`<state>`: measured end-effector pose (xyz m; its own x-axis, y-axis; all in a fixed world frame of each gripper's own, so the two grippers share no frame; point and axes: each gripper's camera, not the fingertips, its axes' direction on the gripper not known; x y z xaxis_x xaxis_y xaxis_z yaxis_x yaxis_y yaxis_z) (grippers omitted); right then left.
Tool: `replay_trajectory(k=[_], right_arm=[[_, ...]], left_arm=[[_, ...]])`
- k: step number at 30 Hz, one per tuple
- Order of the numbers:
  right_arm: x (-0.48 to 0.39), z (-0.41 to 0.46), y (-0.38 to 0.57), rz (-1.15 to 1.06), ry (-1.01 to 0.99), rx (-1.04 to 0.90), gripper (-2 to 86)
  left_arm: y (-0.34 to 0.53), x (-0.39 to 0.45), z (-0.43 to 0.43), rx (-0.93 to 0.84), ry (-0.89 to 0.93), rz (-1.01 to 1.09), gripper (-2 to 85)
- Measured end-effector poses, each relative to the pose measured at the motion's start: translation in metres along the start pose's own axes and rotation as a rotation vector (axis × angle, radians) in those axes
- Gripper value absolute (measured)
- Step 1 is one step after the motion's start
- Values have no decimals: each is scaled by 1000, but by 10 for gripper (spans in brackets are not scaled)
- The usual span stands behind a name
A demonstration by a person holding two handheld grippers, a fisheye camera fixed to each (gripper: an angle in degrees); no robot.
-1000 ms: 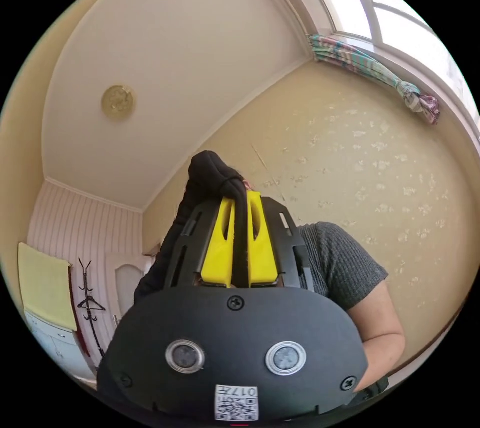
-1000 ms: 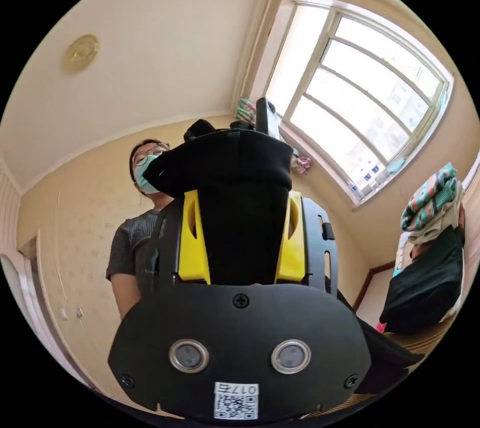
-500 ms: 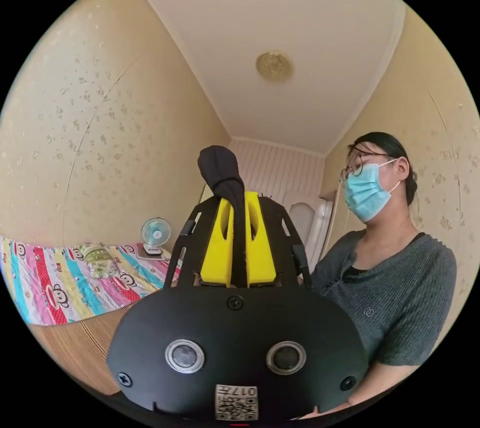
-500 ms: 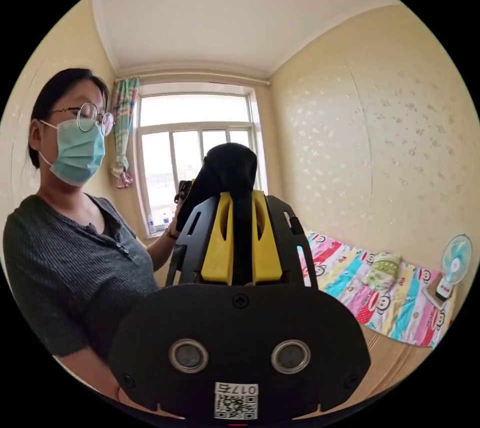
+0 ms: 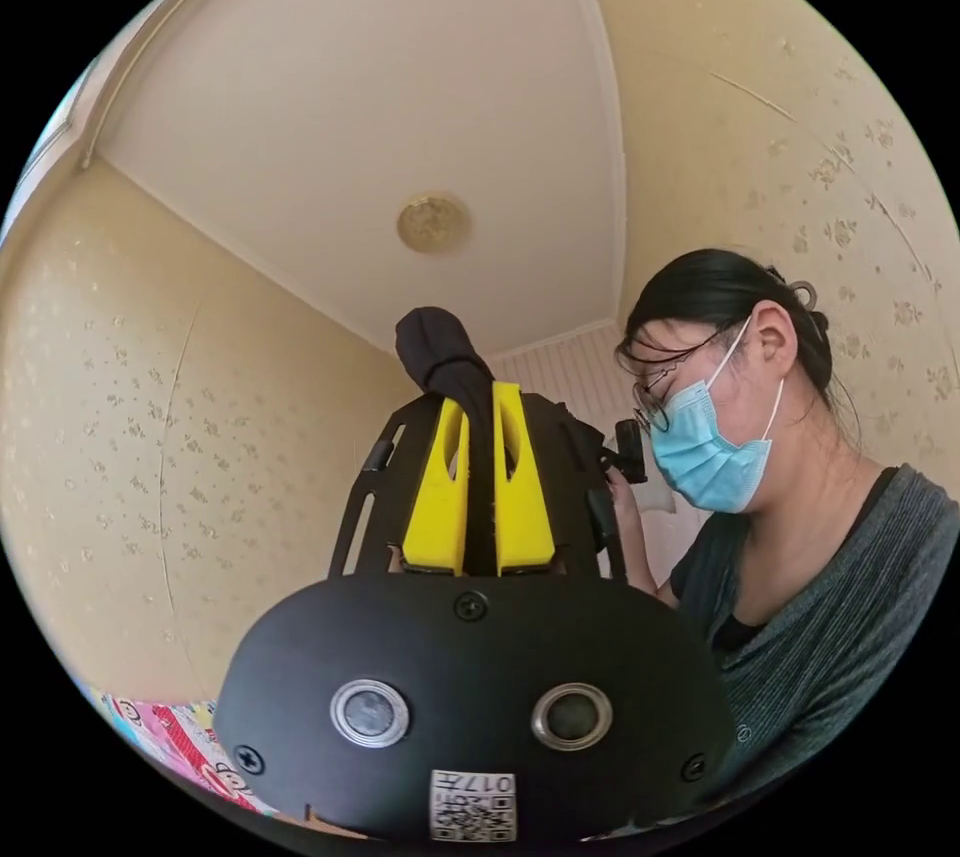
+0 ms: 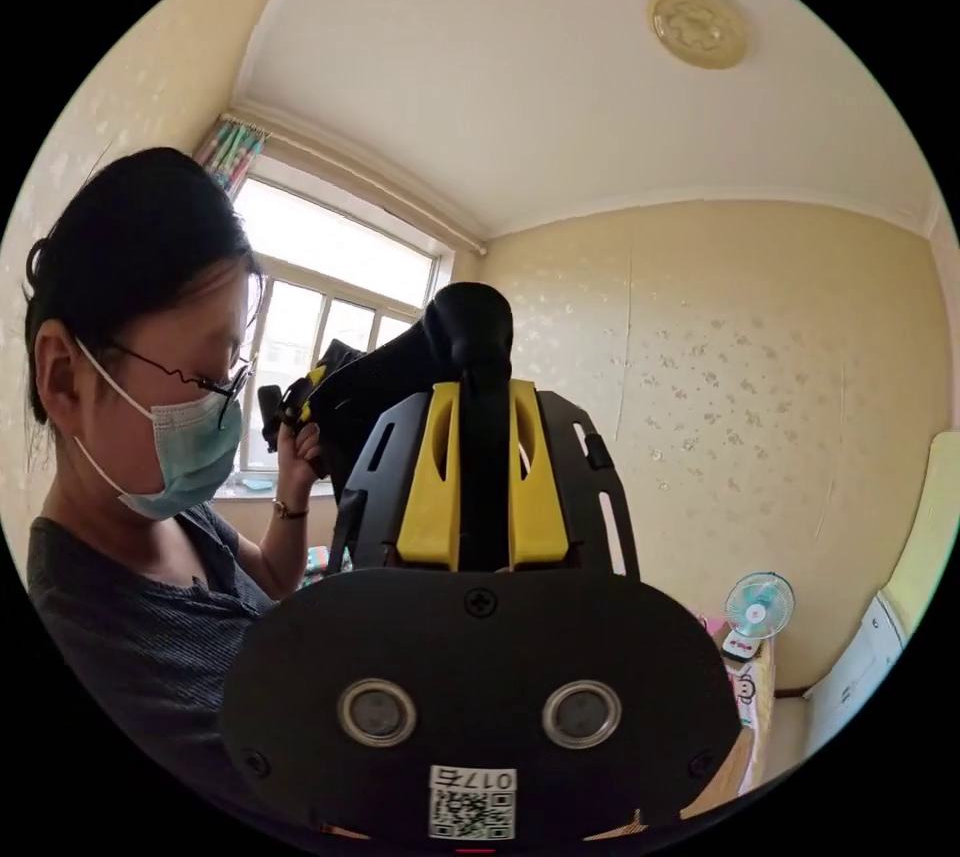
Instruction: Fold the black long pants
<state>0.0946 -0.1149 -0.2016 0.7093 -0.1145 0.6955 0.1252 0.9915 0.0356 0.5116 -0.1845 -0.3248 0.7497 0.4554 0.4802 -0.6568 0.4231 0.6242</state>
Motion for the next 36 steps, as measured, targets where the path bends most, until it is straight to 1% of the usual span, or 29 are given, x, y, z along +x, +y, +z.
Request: replay_trajectory(k=[2, 6, 8, 9, 11, 13, 14, 15, 16, 17, 18, 19, 20, 21, 22, 23, 24, 25, 26, 27, 28, 29, 30, 31, 32, 33, 34, 35, 36], right_arm=[[-8, -8, 8, 17, 93, 16, 77], [-1, -4, 23, 61, 133, -36, 75], [25, 7, 36, 144, 90, -94, 74], [34, 11, 40, 170, 74, -106, 73], [79, 37, 59, 298, 31, -164, 72], [124, 68, 73, 410, 1, -221, 71], [158, 96, 78, 478, -3, -273, 71], [176, 112, 79, 506, 5, -301, 71], [213, 151, 76, 536, 48, -372, 73], [252, 195, 70, 534, 133, -436, 76], [272, 219, 69, 542, 176, -461, 79], [314, 264, 73, 580, 234, -500, 87], [349, 302, 84, 580, 290, -567, 97], [363, 316, 95, 591, 328, -614, 100], [387, 331, 126, 666, 399, -725, 106], [404, 331, 165, 775, 435, -798, 102], [410, 326, 188, 828, 439, -816, 100], [417, 315, 234, 894, 428, -828, 91], [419, 302, 287, 914, 400, -853, 77], [418, 296, 316, 910, 378, -885, 68], [413, 282, 382, 897, 349, -997, 48], [401, 261, 460, 901, 343, -1162, 26], [393, 248, 501, 915, 350, -1264, 23], [370, 214, 585, 967, 360, -1487, 16], [340, 169, 664, 1052, 364, -1707, 12], [321, 144, 697, 1099, 353, -1800, 11], [279, 89, 752, 1198, 323, -1936, 9], [235, 37, 787, 1289, 302, -2036, 7], [214, 11, 800, 1339, 306, -2077, 7]], left_arm=[[10, -2, 1, -9, -42, -13, 37], [25, -37, 13, -124, -126, -34, 36], [34, -75, 20, -178, -122, -110, 36], [43, -107, 27, -216, -113, -175, 36], [61, -170, 42, -276, -97, -327, 36], [92, -280, 81, -379, -112, -592, 36], [101, -313, 94, -405, -116, -661, 36], [119, -383, 127, -440, -113, -787, 36], [135, -455, 164, -472, -120, -859, 37], [143, -491, 184, -494, -124, -864, 37], [154, -556, 219, -566, -145, -804, 40], [172, -612, 241, -692, -209, -741, 45], [186, -636, 243, -763, -267, -739, 51], [218, -674, 230, -884, -404, -765, 63], [252, -698, 203, -958, -514, -793, 66], [270, -708, 186, -986, -553, -806, 68], [311, -722, 147, -1019, -601, -830, 65], [361, -732, 105, -1064, -613, -858, 59], [390, -736, 82, -1108, -611, -878, 55], [452, -740, 35, -1229, -608, -930, 44], [523, -737, -22, -1398, -620, -1011, 32], [559, -732, -53, -1492, -631, -1056, 28], [627, -712, -119, -1682, -642, -1150, 20], [684, -682, -183, -1844, -632, -1240, 15], [709, -664, -214, -1910, -621, -1284, 12], [748, -627, -271, -1995, -600, -1369, 6], [773, -593, -318, -2012, -565, -1454, 2], [782, -579, -337, -2001, -549, -1497, 0], [793, -558, -368, -1968, -529, -1575, -2]])
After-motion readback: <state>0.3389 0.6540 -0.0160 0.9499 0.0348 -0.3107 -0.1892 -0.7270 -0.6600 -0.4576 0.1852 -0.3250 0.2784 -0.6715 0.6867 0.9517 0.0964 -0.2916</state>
